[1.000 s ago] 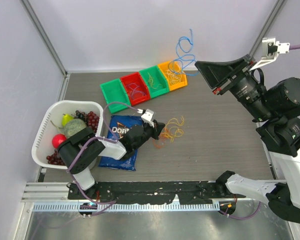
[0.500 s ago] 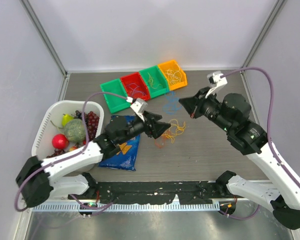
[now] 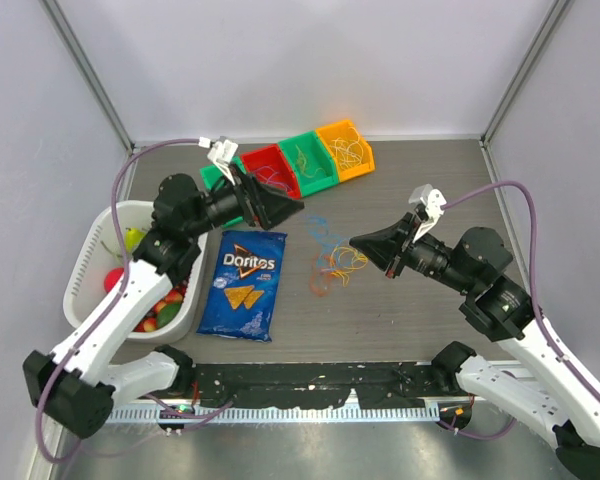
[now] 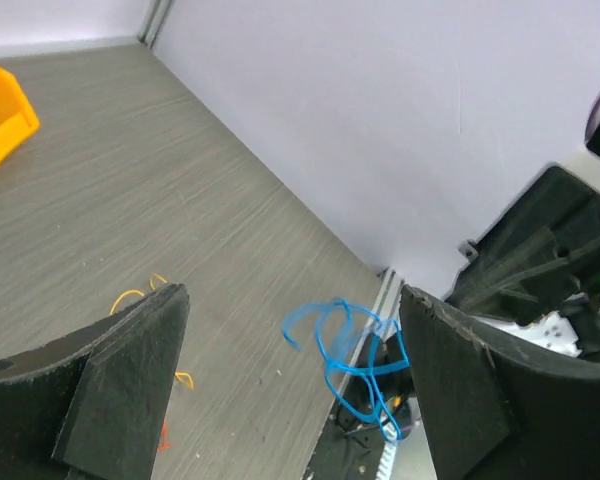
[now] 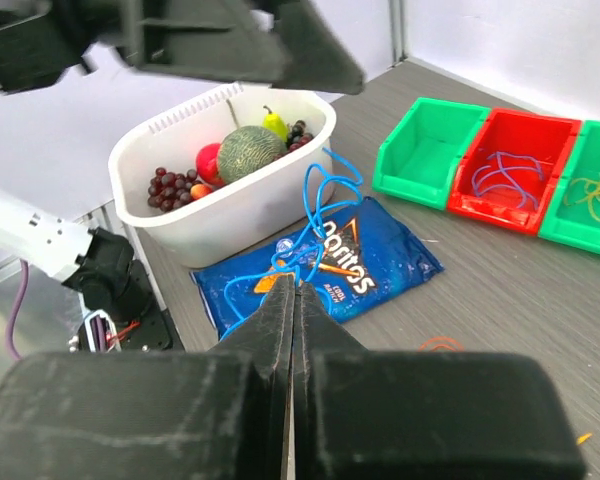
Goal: Untangle the cables
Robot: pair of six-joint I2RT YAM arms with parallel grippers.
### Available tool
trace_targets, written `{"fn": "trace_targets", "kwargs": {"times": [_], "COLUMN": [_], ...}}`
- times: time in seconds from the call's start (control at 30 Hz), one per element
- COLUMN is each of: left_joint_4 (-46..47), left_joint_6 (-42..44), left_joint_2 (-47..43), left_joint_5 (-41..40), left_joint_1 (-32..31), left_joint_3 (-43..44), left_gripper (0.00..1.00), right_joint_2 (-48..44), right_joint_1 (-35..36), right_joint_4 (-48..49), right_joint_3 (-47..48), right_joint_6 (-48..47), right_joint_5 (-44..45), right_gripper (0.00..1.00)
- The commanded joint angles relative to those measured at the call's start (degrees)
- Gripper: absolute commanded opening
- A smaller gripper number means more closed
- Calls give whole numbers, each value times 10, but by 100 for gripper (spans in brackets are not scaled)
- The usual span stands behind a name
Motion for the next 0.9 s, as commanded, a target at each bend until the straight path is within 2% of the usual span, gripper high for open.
{"fn": "trace_targets", "kwargs": {"times": [0.0,0.1,0.2,0.23,0.3,0.47,0.63,0.7,0.77,0.87], "left_joint_4": [105,266,504,555,588,563,439,353,286,167], "left_joint_6": [-170,-294,-433,-463,-483,-448,-358,-300,-251,-166], "left_joint_2": [77,145,192,200,210,186,147,127,103,65], "left_joint_5": [171,261,301,301,301,291,287,276,265,222], "left_joint_1": [68,75,75,75,70,53,46,42,40,40], "left_joint_3": [10,8,-38,-49,-63,-90,-98,-95,-93,-85], "left_gripper": [89,82,76,76,76,74,61,58,61,74], "right_joint_2": [-5,-2,2,3,4,10,19,18,18,16], "right_joint_1": [1,1,1,2,1,2,1,0,2,1], "right_joint_4": [69,78,72,69,66,66,60,61,60,59], "right_joint_3": [-11,-10,-4,-3,-1,4,10,10,12,13], "right_joint_6": [-8,1,-1,-1,-1,-6,-14,-16,-16,-16], "right_joint_5": [-52,-53,-50,-46,-43,-37,-35,-33,-33,-32], "right_gripper": [1,1,1,1,1,0,1,1,1,1]}}
